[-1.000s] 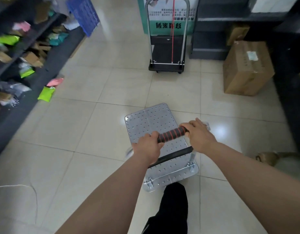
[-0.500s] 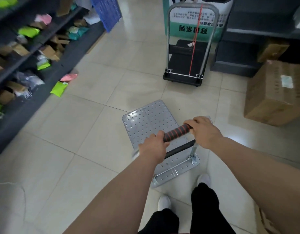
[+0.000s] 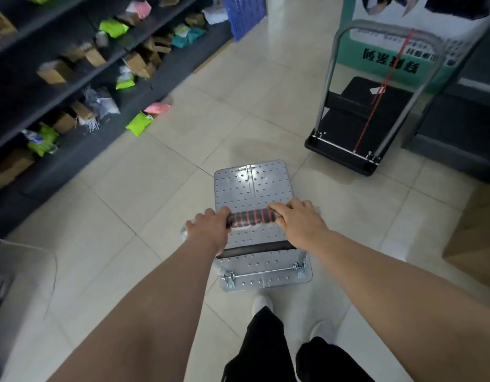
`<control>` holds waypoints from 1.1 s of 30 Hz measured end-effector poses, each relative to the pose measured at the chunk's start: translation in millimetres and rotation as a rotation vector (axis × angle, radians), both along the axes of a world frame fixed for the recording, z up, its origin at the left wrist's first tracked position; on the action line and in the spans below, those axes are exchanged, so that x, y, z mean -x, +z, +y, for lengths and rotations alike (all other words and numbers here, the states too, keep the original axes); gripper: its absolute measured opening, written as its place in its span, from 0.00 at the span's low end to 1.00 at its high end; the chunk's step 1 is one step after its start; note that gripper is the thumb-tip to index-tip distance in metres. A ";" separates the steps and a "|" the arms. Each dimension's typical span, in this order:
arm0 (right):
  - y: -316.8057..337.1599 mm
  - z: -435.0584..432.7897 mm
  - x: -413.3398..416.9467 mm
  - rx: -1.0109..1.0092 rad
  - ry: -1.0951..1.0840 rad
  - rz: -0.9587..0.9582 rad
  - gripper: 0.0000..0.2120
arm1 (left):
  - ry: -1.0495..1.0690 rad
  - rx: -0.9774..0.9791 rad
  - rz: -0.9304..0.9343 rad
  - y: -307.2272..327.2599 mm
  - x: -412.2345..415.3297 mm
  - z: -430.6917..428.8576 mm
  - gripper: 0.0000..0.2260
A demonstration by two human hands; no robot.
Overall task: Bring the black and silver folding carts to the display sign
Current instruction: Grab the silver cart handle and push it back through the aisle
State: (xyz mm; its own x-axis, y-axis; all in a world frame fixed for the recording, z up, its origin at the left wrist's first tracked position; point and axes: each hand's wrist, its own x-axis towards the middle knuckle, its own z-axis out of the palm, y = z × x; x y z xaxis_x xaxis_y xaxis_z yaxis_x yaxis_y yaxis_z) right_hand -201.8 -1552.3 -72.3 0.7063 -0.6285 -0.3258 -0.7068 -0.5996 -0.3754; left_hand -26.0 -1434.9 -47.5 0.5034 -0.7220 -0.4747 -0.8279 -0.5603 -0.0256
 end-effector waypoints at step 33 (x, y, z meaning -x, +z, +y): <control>5.3 -259.8 -231.4 0.022 -0.088 0.043 0.18 | -0.043 0.091 0.111 -6.1 -234.9 -259.5 0.17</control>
